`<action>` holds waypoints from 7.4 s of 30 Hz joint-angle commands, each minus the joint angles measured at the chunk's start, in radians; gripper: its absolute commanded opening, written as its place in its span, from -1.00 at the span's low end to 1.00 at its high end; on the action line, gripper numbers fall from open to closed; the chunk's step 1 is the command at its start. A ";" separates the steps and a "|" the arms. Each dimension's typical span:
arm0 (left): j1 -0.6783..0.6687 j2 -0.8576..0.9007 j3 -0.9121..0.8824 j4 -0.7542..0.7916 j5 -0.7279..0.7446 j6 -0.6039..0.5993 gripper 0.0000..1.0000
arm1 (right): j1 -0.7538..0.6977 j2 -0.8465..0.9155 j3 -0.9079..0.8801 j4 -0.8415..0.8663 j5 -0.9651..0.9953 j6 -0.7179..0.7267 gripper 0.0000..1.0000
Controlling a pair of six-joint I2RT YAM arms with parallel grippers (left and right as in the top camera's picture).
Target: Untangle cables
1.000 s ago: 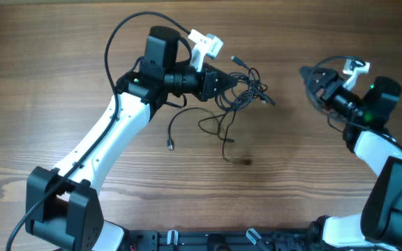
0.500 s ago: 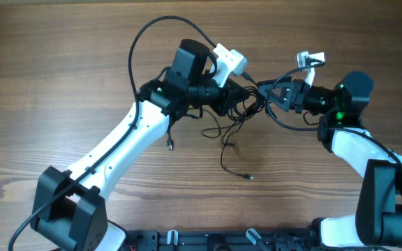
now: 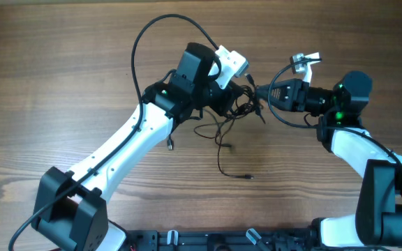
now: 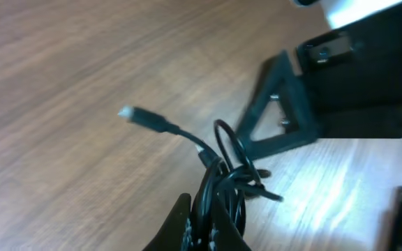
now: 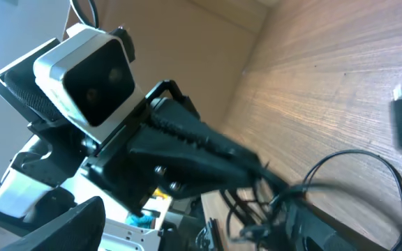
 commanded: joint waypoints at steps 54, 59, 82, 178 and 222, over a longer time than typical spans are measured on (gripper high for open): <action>0.059 0.003 -0.002 0.263 -0.044 -1.017 -0.92 | 0.261 -0.002 0.008 -0.366 0.422 -0.597 -0.91; 0.107 0.003 -0.002 0.189 -0.052 -0.623 -0.92 | 0.137 -0.002 0.008 -0.367 0.176 -0.571 -0.91; 0.028 0.019 -0.002 0.105 0.017 -0.129 -0.92 | 0.021 -0.002 0.008 -0.392 0.092 -0.475 0.99; 0.191 0.000 -0.002 0.131 -0.131 -1.726 -0.92 | 0.119 -0.002 0.008 -0.633 0.438 -0.565 0.29; -0.055 0.002 -0.002 0.123 -0.244 -1.709 -0.92 | 0.233 -0.003 0.008 -0.446 0.570 0.215 -0.91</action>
